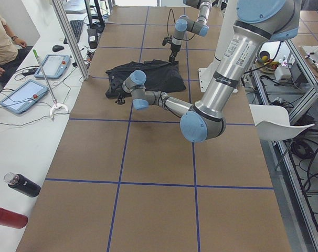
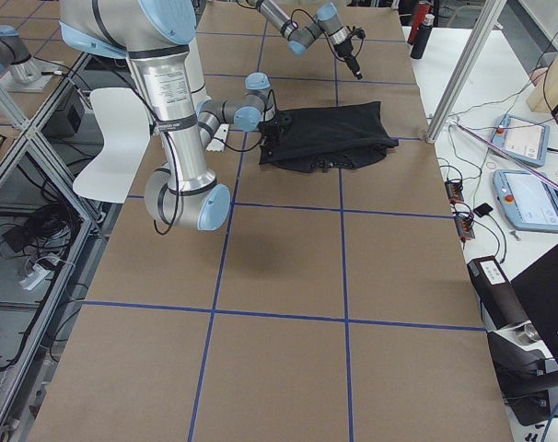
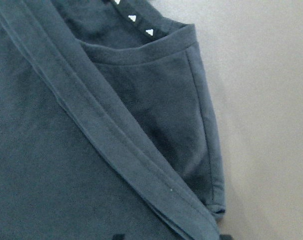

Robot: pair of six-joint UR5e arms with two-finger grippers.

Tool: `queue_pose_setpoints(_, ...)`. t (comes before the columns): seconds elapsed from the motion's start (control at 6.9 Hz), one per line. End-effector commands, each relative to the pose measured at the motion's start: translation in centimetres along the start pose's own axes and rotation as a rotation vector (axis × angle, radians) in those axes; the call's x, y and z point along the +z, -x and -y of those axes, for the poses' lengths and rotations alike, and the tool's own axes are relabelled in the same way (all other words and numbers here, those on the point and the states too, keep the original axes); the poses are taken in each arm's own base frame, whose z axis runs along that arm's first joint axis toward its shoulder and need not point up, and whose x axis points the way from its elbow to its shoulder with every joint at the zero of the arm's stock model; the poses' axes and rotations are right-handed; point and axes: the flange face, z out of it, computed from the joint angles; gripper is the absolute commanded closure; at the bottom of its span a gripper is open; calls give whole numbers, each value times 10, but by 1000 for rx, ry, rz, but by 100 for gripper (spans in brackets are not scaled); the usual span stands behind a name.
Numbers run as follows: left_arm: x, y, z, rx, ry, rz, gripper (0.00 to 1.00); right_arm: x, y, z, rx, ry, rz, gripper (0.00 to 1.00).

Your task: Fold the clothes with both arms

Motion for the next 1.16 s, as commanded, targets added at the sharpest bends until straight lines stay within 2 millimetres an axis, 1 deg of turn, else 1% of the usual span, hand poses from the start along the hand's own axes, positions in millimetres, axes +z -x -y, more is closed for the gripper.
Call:
queue_pose_setpoints(0.0,1,-1,-2,-1,3,-1,27,11,-13,3,45,-7,-31,27)
queue_pose_setpoints(0.14,1,-1,-2,-1,3,-1,27,12,-19,3,46,-5,-36,27)
queue_pose_setpoints(0.29,0,0,-1,-1,2,0,27,15,-17,1,57,-3,-37,28)
queue_pose_setpoints(0.43,0,-1,-2,-2,3,-2,27,11,-13,0,141,-2,-25,27)
queue_pose_setpoints(0.58,0,-1,-2,-2,3,-2,27,6,-12,3,180,-4,-14,27)
queue_pose_setpoints(0.87,1,-1,-2,-2,3,-1,27,4,-12,7,288,-19,-8,28)
queue_pose_setpoints(1.01,0,-1,-2,-4,3,-2,27,7,-13,8,342,-31,-10,28)
